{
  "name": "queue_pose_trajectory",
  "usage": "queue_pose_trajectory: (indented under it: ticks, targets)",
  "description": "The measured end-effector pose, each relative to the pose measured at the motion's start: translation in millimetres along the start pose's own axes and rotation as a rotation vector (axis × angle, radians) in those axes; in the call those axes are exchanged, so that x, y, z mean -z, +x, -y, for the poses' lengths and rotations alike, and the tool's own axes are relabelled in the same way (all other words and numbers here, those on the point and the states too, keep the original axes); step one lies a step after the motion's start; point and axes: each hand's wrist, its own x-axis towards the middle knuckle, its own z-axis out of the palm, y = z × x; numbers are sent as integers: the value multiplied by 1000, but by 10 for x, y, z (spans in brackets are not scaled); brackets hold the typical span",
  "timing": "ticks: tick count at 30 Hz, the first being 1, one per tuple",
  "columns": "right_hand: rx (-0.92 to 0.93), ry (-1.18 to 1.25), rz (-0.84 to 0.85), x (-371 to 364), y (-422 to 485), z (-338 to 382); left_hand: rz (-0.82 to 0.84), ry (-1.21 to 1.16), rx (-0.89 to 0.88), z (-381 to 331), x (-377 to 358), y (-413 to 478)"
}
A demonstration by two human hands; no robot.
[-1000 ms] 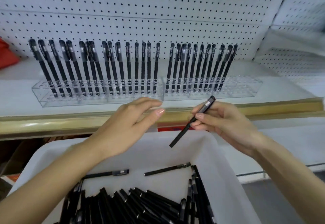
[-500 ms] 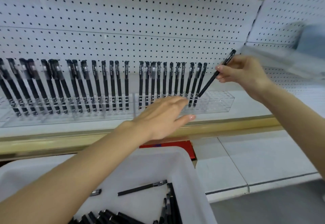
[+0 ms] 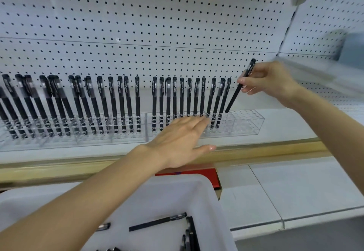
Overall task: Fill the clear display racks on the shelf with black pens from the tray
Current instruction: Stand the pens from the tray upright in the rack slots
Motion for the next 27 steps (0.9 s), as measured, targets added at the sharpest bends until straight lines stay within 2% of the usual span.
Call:
queue_pose_trajectory:
  ticks: [6, 13, 19, 27]
  targets:
    - [-42, -7, 2, 14, 57, -23, -41, -21, 2, -5, 8, 10]
    - [-99, -104, 164, -98, 109, -161, -44, 11, 29, -58, 101, 18]
    - [-141, -59, 200, -117, 162, -137, -31, 21, 20, -62, 103, 9]
    - [-175, -123, 260, -227, 121, -104, -16, 57, 11, -62, 110, 18]
